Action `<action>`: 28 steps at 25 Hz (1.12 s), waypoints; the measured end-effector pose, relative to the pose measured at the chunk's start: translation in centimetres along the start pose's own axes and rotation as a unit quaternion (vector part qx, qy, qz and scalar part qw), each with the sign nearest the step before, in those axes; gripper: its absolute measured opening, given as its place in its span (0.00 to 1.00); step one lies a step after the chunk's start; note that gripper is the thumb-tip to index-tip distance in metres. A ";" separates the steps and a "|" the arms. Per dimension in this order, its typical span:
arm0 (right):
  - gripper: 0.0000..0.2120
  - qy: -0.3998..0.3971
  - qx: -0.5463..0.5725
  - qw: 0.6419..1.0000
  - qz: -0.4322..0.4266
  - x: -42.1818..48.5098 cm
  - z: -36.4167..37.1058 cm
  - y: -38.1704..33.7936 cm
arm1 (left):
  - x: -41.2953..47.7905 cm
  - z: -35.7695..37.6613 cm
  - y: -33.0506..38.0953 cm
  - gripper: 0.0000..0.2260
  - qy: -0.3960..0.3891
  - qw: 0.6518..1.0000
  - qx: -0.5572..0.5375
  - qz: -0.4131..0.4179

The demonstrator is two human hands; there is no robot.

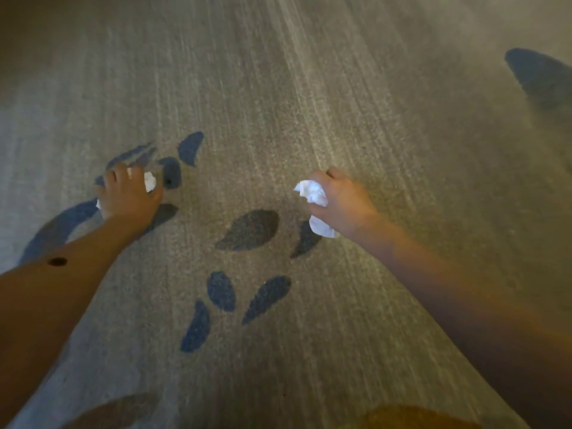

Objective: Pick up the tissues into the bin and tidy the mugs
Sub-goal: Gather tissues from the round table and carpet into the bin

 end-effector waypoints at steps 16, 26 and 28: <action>0.18 -0.011 0.008 1.000 0.009 1.9 2.0 -1.4 | 0.6 2.7 -1.1 0.14 -0.035 0.999 -0.014 -0.024; 0.18 0.017 0.016 1.000 0.017 2.9 -0.9 -1.5 | -0.9 0.2 15.2 0.12 0.002 0.966 -0.238 0.100; 0.18 0.023 0.014 0.999 0.043 2.0 -3.4 -0.6 | -1.7 -1.5 18.4 0.10 -0.002 0.955 -0.276 0.112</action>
Point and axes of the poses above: each hand's wrist, its own x-axis towards the middle knuckle, its own z-axis out of the palm, y = z × x, the point moved 8 cm from there along x, towards the middle knuckle, and after that the axes turned 7 degrees about z, right-handed, at the moved point
